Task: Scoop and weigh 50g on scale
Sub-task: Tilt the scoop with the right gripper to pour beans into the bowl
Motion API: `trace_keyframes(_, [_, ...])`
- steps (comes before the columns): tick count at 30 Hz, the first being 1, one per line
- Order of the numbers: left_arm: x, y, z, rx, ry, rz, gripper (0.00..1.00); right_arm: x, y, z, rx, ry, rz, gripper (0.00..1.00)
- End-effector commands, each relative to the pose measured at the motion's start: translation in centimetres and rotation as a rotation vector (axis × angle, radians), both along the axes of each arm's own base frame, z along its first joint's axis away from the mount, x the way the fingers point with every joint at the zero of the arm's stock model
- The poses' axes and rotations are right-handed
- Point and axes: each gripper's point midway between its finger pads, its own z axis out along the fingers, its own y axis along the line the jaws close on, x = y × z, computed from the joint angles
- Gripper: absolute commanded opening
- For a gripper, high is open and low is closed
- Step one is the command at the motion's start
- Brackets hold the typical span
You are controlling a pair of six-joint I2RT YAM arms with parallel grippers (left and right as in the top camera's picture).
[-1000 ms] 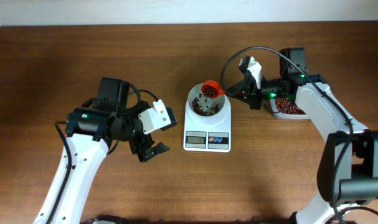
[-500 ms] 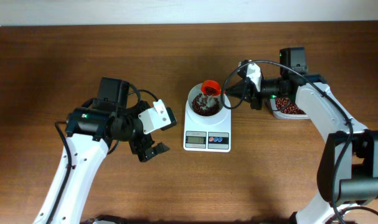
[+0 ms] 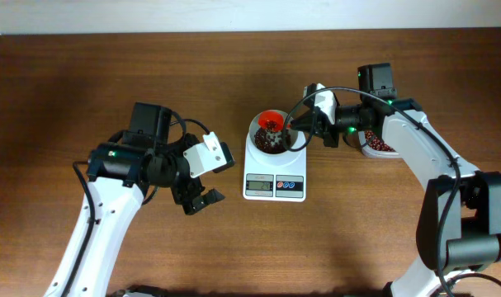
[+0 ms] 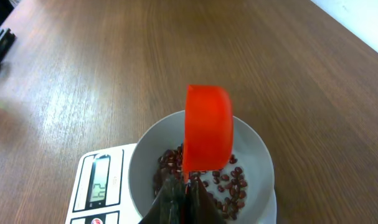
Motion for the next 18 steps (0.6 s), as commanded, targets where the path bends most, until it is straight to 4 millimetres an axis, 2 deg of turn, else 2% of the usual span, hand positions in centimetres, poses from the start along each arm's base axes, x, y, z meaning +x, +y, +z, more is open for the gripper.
trace_keyframes(1, [-0.2,-0.3,0.1,-0.014,-0.006,-0.022,0.99,-0.2,0.2,-0.9,-0.011,0.011,0.01,0.04])
trace_keyframes(16, [-0.2,-0.3,0.1,-0.014,-0.006,-0.022,0.99,-0.2,0.3,-0.8,-0.008,0.01,0.011,0.04])
trace_keyframes(18, [-0.2,-0.3,0.1,-0.014,-0.006,-0.022,0.99,1.1,-0.1,-1.0,-0.046,-0.053,-0.015,0.04])
